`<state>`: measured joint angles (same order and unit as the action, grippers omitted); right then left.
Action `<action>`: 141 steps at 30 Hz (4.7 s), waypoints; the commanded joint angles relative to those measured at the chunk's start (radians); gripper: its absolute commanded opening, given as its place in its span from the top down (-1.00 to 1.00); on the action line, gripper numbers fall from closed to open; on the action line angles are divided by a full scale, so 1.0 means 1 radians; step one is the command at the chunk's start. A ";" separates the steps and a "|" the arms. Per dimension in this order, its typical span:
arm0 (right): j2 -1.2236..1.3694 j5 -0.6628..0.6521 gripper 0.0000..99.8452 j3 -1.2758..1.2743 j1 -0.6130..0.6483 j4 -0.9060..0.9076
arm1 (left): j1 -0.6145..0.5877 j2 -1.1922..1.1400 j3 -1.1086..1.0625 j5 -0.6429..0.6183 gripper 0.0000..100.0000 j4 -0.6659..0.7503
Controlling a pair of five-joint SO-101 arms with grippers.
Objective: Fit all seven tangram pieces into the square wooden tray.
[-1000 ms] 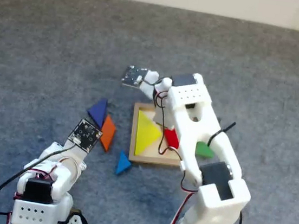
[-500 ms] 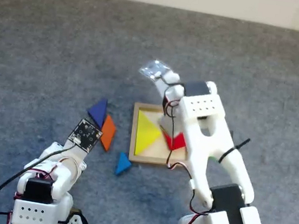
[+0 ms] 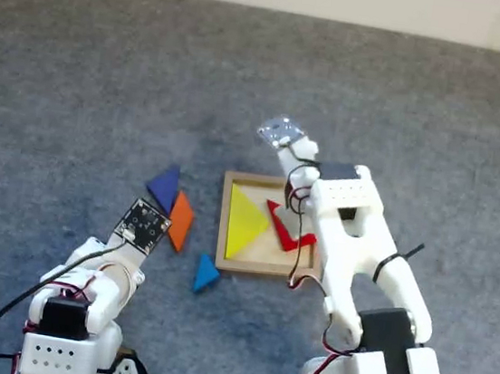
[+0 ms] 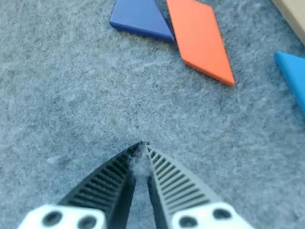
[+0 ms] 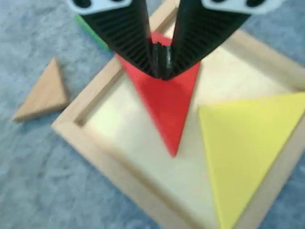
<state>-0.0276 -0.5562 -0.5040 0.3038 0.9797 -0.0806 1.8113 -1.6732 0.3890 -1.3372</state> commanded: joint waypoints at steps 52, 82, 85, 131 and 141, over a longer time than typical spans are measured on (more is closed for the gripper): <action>0.189 0.015 0.99 0.162 0.022 -0.188 | -0.007 0.022 -0.022 0.008 0.99 -0.003; -0.015 0.127 0.99 0.153 0.214 -0.137 | -0.007 0.022 -0.022 0.008 0.99 -0.003; -0.071 0.181 0.99 0.153 0.191 -0.045 | -0.007 0.022 -0.022 0.008 0.99 -0.003; -0.168 0.316 0.99 -0.177 0.182 -0.380 | -0.007 0.022 -0.022 0.008 0.99 -0.003; -0.438 0.316 0.99 -0.196 0.147 -0.145 | -0.007 0.022 -0.022 0.008 0.99 -0.003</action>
<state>-0.3882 -0.2509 -0.7035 0.4757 0.7848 -0.0806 1.8113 -1.6732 0.3890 -1.3372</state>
